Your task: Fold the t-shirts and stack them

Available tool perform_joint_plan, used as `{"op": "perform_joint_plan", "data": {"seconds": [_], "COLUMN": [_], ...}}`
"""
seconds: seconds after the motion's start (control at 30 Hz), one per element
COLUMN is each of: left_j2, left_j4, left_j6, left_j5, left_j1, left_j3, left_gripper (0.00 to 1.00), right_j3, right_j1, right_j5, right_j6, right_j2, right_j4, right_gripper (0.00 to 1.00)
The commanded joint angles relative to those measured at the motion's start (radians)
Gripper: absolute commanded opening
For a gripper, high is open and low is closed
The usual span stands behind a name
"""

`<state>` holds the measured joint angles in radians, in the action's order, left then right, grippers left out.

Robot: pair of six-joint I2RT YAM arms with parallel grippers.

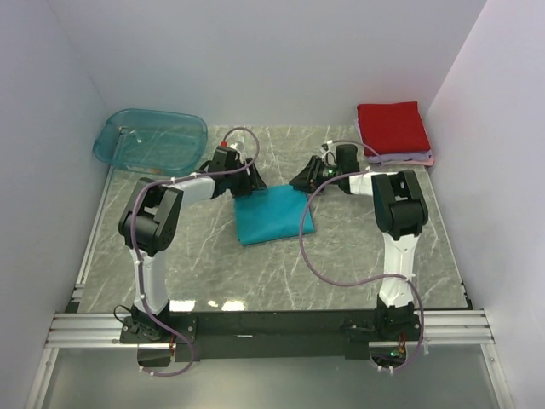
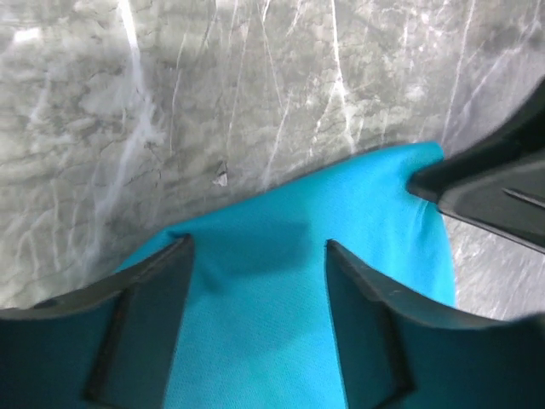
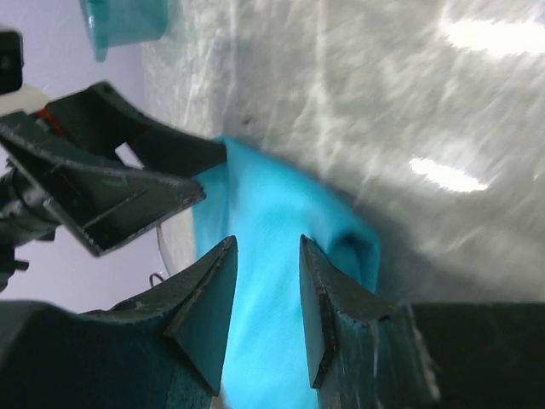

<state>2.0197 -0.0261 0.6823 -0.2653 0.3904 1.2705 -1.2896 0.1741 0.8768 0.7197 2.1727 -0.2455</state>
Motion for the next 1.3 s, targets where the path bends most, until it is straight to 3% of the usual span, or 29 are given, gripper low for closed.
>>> {"op": "perform_joint_plan", "data": {"seconds": [0.0,0.23,0.33,0.53,0.73,0.87,1.0,1.27], "left_j2": [-0.111,-0.298,-0.381,-0.421,-0.287,-0.239,-0.256,-0.386], "left_j4": [0.019,0.003,-0.03,-0.182,-0.245,-0.29,-0.275,-0.187], "left_j6": [-0.023,0.055,0.109,0.235,0.29,0.332,0.324,0.275], "left_j5": [0.018,0.015,0.012,-0.074,-0.103,-0.138,-0.132,-0.082], "left_j1": [-0.007,0.007,0.034,0.11,0.133,0.084,0.039,0.03], "left_j3": [0.018,-0.071,-0.178,-0.394,-0.47,-0.519,-0.56,-0.537], "left_gripper": [0.71,0.75,0.71,0.44,0.25,0.23,0.22,0.22], "right_j3": [0.035,0.202,0.306,0.404,0.42,0.45,0.518,0.5], "right_j1": [0.005,0.054,0.079,0.16,0.18,0.154,0.107,0.099], "right_j5": [-0.009,-0.01,0.014,0.014,-0.034,-0.052,-0.016,0.013], "right_j6": [0.004,0.056,0.138,0.172,0.181,0.165,0.24,0.182], "right_j2": [-0.177,-0.378,-0.412,-0.348,-0.214,-0.128,-0.099,-0.237], "right_j4": [-0.018,-0.063,-0.175,-0.244,-0.199,-0.143,-0.274,-0.224], "right_gripper": [0.42,0.42,0.42,0.36,0.2,0.14,0.12,0.11]}}
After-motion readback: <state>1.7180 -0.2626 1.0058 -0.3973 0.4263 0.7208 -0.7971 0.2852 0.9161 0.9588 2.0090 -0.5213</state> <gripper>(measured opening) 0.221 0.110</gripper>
